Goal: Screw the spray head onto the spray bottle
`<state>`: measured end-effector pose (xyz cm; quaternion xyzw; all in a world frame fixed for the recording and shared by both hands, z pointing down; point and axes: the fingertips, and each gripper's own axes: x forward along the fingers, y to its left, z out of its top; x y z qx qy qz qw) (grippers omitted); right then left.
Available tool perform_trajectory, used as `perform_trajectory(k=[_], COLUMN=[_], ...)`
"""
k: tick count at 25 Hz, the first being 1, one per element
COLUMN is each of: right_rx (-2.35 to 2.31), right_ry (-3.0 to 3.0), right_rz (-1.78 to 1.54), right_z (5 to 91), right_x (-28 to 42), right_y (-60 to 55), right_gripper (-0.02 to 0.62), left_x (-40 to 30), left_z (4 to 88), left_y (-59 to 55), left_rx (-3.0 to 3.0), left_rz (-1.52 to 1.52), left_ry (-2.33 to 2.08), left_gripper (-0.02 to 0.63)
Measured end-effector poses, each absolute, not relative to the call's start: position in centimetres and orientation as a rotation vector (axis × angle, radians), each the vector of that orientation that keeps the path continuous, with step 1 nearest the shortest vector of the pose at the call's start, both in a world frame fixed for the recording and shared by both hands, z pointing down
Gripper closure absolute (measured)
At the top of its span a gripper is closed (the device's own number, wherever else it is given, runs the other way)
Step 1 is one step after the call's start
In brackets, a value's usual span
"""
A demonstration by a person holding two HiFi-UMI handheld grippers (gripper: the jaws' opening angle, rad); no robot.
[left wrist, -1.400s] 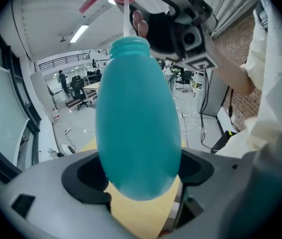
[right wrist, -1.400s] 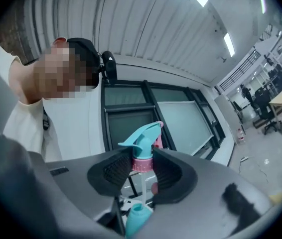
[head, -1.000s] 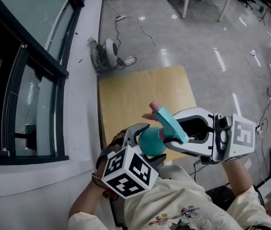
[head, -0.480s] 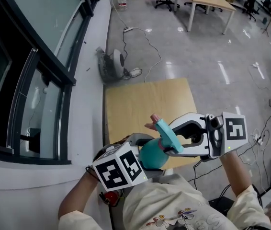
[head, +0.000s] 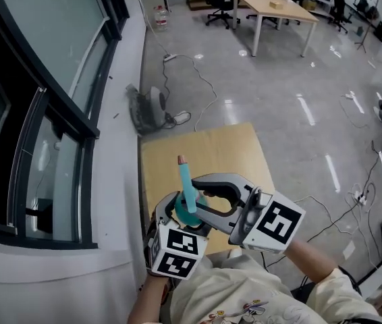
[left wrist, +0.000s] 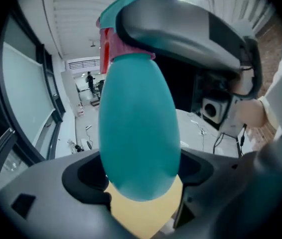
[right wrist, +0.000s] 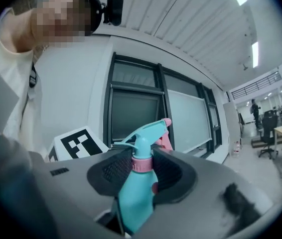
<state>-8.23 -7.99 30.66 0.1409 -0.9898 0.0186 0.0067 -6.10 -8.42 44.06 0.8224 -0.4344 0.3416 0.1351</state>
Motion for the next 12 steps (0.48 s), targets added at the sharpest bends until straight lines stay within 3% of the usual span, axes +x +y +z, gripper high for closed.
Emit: perform_trajectory(k=[4,8,12], right_rx=[0.459,0.253,-0.037], right_ry=[-3.113,-3.122,-3.108], right_rz=[0.117,0.174,0.21], right_z=[30.7,31.0,30.8], right_x=[-7.9,-7.4,-5.9], right_y=[-7.9,-6.9,-6.1], right_gripper=[0.465,0.378,0.347], left_x=[-5.3,-6.0,-6.0], left_z=[44.2,43.7,42.2], left_y=[-8.5,-8.1,-6.3], left_rx=[2.357,2.441,2.62], left_rz=[0.895,0.888,0.886], left_ry=[-1.305,-1.219,-0.953], left_gripper=[0.187,0.187,0.187])
